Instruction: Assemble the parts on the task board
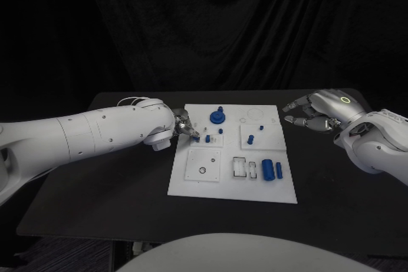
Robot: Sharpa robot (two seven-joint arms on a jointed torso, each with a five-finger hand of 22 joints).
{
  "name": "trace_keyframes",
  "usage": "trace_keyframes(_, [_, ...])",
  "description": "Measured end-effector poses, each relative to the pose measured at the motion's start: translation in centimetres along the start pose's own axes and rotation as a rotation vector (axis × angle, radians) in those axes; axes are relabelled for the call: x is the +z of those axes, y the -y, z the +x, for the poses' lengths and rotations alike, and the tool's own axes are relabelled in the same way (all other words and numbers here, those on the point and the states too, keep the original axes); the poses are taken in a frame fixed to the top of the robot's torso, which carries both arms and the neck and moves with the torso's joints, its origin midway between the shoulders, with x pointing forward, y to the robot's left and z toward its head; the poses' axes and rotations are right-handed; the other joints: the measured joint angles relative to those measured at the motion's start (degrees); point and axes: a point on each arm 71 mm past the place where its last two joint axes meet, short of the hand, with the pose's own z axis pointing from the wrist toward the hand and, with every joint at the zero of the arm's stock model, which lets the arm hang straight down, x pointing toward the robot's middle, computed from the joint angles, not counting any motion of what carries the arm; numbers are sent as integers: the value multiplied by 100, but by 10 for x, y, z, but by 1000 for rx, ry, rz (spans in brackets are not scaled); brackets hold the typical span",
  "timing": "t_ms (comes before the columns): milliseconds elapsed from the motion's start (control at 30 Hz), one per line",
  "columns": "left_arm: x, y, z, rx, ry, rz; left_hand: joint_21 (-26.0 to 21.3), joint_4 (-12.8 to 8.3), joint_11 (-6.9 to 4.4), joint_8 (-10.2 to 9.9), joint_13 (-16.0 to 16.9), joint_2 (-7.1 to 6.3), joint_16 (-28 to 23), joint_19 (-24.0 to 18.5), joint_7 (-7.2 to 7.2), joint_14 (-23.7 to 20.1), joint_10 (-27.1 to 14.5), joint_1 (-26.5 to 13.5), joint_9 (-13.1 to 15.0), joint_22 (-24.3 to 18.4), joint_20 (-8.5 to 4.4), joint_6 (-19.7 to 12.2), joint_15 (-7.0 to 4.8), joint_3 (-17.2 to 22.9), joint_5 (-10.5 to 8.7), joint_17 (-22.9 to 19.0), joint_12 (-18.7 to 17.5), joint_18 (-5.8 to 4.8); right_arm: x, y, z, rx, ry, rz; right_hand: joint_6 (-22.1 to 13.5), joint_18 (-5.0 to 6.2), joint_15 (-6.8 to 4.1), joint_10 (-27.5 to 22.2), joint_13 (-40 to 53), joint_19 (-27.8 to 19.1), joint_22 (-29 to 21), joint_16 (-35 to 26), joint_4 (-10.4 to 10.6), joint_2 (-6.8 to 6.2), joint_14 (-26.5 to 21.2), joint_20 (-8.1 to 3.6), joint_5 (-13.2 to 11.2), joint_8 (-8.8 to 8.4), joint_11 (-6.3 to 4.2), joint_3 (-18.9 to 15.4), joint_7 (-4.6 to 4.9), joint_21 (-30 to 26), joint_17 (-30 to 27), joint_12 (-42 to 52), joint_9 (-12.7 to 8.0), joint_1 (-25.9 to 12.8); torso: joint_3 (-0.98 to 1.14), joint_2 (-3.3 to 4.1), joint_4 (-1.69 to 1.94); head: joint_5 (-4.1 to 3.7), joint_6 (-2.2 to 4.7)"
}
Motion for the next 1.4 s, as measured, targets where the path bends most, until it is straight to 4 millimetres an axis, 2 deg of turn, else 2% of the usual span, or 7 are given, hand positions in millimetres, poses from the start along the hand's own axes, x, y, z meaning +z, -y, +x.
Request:
trace_keyframes(267, [1,0,0,-3,3,9,0,0,0,0,0,16,0,0,1,0,0,16,0,0,0,0,0,0,0,0,0,1,0,1,0,0,0,1,0,0,0,0,0,0,0,0,0,0,0,0,0,0,0,0,0,0,0,1,0,0,0,1,-1,-3,0])
trace_keyframes(333, [1,0,1,-3,2,11,0,0,0,0,0,27,0,0,1,0,0,28,0,0,0,0,0,0,-1,0,0,51,-1,1,0,0,0,2,0,0,0,0,0,0,-1,0,0,0,0,0,0,0,0,0,0,0,0,1,0,0,1,0,-1,0,0])
trace_keyframes(1400, [-2,-2,5,-1,-11,17,0,-29,0,-1,0,26,0,0,23,0,0,27,-5,0,0,-3,0,29,-4,-1,0,47,-1,1,0,0,-2,5,0,0,0,6,0,0,-2,0,1,-1,0,0,25,0,-6,32,0,0,0,-11,-4,-1,1,-3,2,18,0])
